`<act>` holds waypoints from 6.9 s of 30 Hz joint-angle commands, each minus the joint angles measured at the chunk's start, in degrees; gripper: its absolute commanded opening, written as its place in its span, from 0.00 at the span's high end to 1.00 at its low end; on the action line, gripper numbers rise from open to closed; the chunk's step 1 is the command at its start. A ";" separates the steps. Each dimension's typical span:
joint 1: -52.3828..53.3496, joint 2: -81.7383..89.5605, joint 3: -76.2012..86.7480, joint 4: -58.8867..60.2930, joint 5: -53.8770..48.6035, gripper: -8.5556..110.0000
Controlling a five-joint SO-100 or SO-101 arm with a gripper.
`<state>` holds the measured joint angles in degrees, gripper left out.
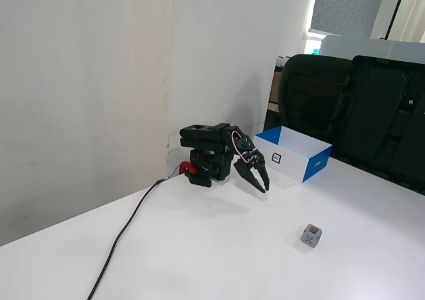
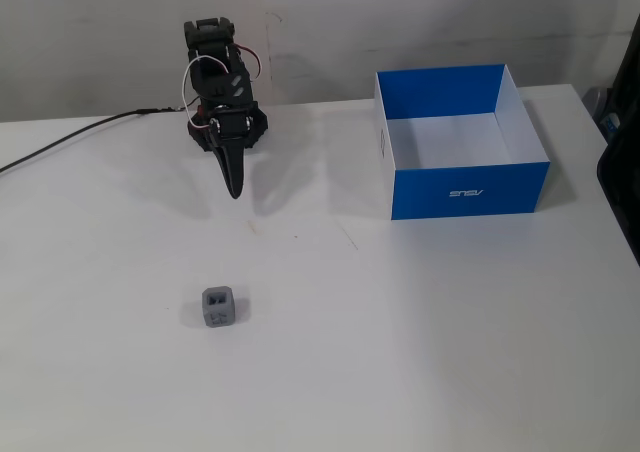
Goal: Grasp the gray block and put it in the box.
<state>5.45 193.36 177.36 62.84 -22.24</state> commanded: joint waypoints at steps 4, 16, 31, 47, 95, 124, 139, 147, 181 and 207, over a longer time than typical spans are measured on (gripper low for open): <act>-1.67 1.23 3.60 -4.13 22.76 0.93; -1.58 1.23 3.60 -4.13 22.76 0.93; -2.55 1.23 3.60 -4.04 23.47 0.93; -14.41 1.23 -1.23 4.39 -8.35 0.93; -12.04 -78.31 -79.54 12.13 -50.45 0.67; -16.26 -116.72 -120.23 25.31 -61.35 0.60; -12.66 -121.64 -121.46 25.58 -61.61 0.61; -12.22 -128.85 -129.99 27.60 -61.96 0.61; -13.36 -162.86 -175.69 45.09 -62.14 0.63; -10.63 -166.82 -174.29 45.09 -57.04 0.93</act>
<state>-5.36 24.43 4.83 105.47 -80.51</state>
